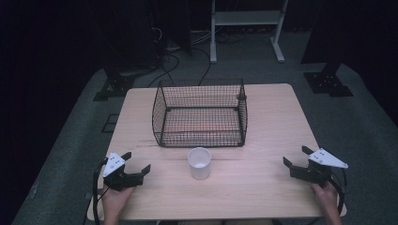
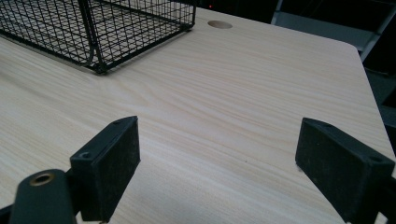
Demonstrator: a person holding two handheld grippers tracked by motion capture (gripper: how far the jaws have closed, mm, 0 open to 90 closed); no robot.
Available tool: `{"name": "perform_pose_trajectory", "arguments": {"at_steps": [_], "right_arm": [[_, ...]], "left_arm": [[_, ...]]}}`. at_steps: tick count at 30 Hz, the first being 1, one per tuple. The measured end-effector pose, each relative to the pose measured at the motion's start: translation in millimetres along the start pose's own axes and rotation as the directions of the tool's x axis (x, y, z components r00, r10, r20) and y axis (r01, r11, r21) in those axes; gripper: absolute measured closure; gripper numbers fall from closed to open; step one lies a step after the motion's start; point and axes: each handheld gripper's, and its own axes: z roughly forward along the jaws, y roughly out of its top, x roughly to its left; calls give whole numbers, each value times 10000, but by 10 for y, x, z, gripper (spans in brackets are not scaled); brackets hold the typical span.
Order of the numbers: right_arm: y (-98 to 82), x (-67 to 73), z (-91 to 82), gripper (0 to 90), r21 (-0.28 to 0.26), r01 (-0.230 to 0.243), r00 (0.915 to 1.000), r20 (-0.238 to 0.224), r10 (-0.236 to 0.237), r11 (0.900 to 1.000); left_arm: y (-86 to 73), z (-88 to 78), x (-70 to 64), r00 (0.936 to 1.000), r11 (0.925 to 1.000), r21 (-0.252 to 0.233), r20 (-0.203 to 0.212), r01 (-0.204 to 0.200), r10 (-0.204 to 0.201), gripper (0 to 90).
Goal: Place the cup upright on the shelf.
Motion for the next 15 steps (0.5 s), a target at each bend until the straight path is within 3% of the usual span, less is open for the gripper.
{"name": "perform_pose_trajectory", "arguments": {"at_steps": [15], "right_arm": [[0, -1, 1, 131, 14, -46, 10000, 30, 46, 10000]], "left_arm": [[97, 66, -183, 9969, 9979, -7, 438, -655, 655, 65]]}}
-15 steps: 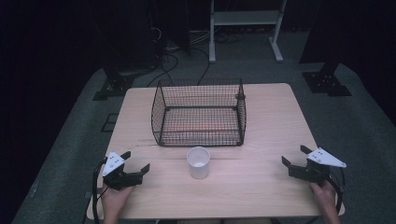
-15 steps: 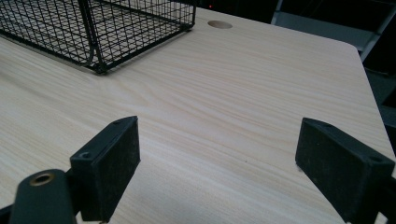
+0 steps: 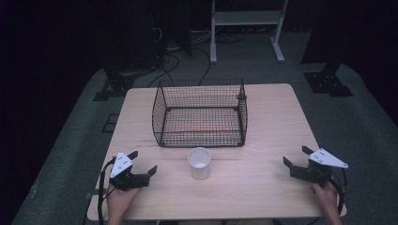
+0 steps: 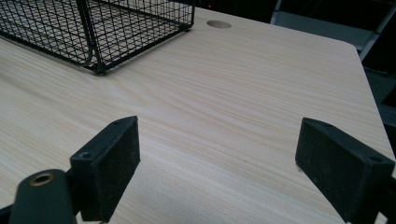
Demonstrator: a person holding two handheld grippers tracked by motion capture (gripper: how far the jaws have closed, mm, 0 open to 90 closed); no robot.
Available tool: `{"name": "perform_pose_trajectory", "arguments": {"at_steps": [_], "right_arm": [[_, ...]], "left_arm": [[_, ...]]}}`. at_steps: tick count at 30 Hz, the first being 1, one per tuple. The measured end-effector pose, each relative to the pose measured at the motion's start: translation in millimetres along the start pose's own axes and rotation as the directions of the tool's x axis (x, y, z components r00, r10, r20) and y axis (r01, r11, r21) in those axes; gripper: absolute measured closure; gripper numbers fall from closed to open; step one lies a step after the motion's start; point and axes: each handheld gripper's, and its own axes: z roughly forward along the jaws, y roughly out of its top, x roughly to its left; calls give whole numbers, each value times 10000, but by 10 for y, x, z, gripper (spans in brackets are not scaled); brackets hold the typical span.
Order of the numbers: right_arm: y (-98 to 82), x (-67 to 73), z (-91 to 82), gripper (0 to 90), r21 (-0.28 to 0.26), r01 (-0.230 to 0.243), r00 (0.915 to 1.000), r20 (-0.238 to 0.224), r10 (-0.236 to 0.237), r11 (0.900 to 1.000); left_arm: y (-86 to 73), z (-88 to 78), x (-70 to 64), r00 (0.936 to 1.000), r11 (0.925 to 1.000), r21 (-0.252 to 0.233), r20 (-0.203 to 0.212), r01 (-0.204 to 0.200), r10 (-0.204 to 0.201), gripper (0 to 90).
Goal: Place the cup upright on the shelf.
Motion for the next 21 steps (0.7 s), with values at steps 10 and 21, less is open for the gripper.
{"name": "perform_pose_trajectory", "arguments": {"at_steps": [10, 21], "right_arm": [[1, -5, 1, 131, 11, -31, 10000, -2, 31, 10000], [3, -8, 5, 131, 38, -70, 10000, 30, 70, 10000]], "left_arm": [[73, 20, -107, 9983, 9995, -212, 525, -245, 256, 65], [201, 43, -237, 9898, 9969, -231, 1193, -758, 781, 65]]}}
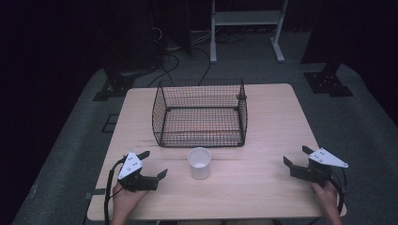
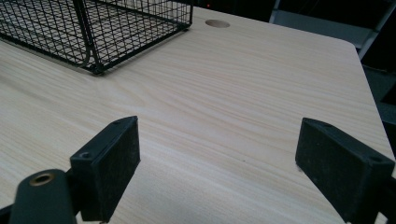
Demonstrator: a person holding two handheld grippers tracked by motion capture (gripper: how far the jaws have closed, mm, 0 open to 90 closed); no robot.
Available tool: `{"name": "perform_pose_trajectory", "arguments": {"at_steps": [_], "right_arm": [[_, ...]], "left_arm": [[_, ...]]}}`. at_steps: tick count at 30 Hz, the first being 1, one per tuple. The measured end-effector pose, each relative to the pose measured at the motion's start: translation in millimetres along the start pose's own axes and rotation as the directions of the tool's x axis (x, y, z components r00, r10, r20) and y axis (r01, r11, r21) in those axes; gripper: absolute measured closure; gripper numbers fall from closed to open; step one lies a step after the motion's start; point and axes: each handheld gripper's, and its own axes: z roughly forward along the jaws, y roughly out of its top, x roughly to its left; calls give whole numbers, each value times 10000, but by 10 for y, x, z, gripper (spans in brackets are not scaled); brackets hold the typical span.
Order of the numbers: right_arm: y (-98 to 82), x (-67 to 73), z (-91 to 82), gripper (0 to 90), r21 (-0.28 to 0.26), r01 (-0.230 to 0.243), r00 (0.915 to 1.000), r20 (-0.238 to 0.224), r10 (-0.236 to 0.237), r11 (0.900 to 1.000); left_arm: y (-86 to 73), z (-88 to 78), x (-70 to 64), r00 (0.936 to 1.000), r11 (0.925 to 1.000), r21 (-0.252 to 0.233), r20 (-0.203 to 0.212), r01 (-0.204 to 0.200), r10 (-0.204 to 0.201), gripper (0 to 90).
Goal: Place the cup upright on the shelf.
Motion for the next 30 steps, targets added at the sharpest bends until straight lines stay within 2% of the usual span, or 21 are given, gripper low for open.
{"name": "perform_pose_trajectory", "arguments": {"at_steps": [5, 16, 22, 30], "right_arm": [[1, 0, 4, 131, 27, 31, 10000, -13, -31, 10000], [4, 4, 10, 131, 92, 49, 10000, 4, -49, 9999], [5, 6, 11, 131, 118, 62, 10000, 11, -62, 9999], [6, 6, 15, 131, 122, 59, 10000, 45, -59, 9999]], "left_arm": [[41, -10, 3, 9998, 9998, -176, 195, 79, -76, 65], [96, 51, -60, 9989, 9998, 0, 443, -176, 176, 41], [149, 99, -120, 9961, 9988, 146, 760, -462, 450, 29], [197, 135, -154, 9923, 9981, 215, 1111, -570, 543, 26]]}}
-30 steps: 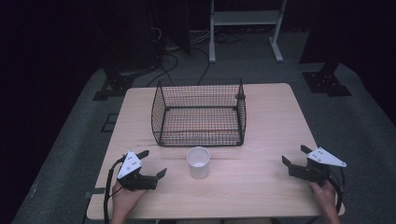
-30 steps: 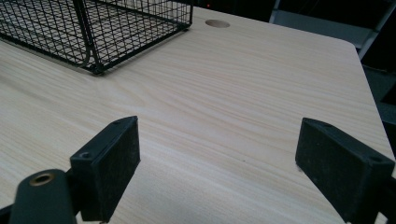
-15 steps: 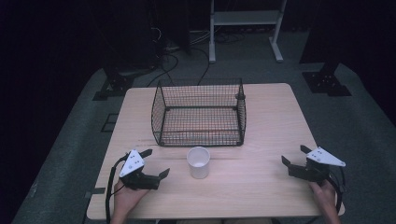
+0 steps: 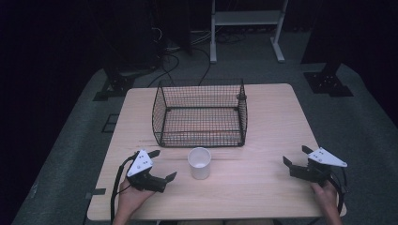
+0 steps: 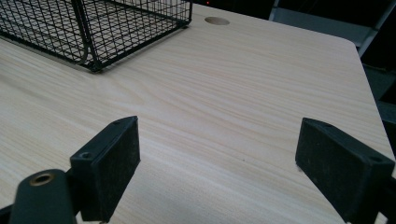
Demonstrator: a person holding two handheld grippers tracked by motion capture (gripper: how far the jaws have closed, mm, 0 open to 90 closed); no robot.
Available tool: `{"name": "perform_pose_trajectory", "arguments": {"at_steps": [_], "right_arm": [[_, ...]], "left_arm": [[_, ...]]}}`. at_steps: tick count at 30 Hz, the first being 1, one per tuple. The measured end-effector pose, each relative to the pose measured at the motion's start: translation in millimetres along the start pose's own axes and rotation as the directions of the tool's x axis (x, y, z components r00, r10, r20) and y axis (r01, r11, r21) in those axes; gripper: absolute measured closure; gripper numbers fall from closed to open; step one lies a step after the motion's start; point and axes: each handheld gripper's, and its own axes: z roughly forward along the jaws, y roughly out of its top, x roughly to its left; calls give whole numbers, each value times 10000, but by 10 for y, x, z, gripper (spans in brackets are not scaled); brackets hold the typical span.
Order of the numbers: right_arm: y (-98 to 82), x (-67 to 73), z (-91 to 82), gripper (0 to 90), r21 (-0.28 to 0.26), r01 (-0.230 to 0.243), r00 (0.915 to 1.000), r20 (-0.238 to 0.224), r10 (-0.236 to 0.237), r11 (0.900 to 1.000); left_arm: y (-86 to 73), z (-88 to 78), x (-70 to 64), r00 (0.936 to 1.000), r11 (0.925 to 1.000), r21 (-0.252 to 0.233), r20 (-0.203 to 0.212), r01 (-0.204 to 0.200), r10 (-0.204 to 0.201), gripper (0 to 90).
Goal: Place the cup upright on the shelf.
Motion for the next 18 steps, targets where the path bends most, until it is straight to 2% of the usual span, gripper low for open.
{"name": "perform_pose_trajectory", "arguments": {"at_steps": [8, 12, 18], "right_arm": [[2, 6, 4, 131, 23, 81, 10000, 11, -81, 10000], [2, 6, 6, 131, 34, 85, 10000, -1, -85, 10000], [2, 8, 6, 131, 40, 109, 9999, 3, -109, 9999]], "left_arm": [[84, 51, -60, 9990, 9997, 104, 384, -238, 234, 26], [115, 108, -72, 9973, 9995, 223, 715, -205, 188, 30], [150, 184, -110, 9948, 9988, 356, 972, -347, 311, 29]]}}
